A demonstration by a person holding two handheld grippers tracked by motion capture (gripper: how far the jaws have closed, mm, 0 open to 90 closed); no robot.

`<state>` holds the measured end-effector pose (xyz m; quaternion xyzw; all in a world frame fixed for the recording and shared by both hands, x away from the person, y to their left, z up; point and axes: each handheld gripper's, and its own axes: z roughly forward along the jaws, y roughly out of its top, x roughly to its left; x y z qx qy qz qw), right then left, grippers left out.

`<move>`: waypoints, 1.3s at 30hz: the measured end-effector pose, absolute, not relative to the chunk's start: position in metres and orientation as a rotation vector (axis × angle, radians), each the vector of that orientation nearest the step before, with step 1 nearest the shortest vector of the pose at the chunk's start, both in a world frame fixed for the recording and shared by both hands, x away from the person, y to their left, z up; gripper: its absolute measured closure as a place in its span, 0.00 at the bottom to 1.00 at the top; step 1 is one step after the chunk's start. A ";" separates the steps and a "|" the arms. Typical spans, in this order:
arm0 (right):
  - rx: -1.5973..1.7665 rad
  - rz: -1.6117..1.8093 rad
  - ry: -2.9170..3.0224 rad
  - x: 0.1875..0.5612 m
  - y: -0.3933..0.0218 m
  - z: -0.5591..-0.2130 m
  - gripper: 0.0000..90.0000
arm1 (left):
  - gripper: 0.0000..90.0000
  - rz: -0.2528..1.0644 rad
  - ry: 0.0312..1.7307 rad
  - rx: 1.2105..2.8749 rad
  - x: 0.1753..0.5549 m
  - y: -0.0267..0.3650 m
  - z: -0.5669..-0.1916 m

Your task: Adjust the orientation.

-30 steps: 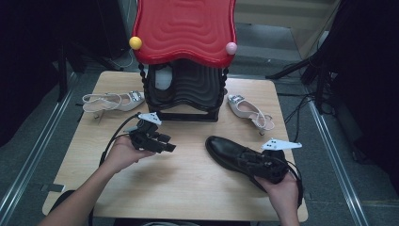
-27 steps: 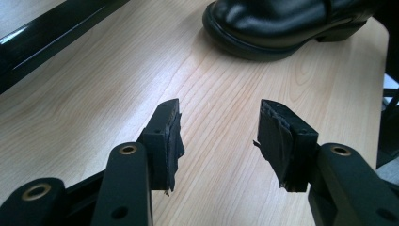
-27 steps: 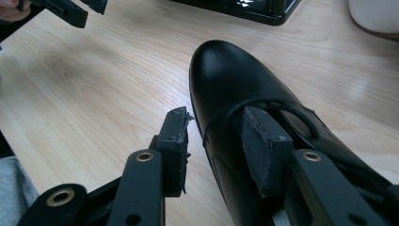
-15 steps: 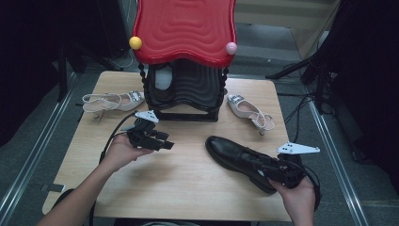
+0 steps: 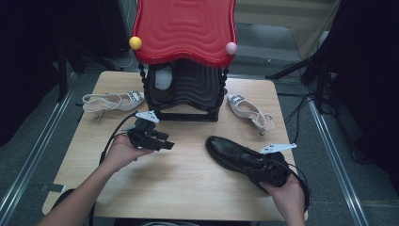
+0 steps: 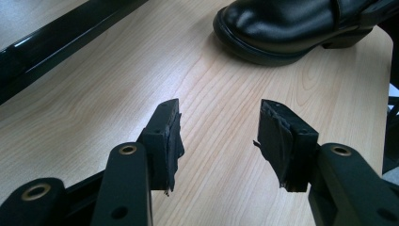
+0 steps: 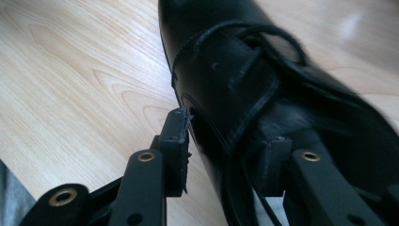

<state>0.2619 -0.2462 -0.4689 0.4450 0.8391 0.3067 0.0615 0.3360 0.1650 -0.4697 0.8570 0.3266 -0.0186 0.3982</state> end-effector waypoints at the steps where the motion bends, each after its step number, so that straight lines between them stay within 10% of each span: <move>1: 1.348 0.943 2.541 0.264 -0.245 -0.471 0.73 | 0.55 -0.047 0.831 2.169 0.336 0.165 -0.470; 8: 1.441 1.120 2.560 0.271 -0.245 -0.475 0.90 | 0.68 -0.065 0.796 2.127 0.335 0.169 -0.468; 39: 1.209 1.177 2.698 0.309 -0.131 -0.464 0.89 | 0.74 -0.012 0.881 2.086 0.316 0.186 -0.472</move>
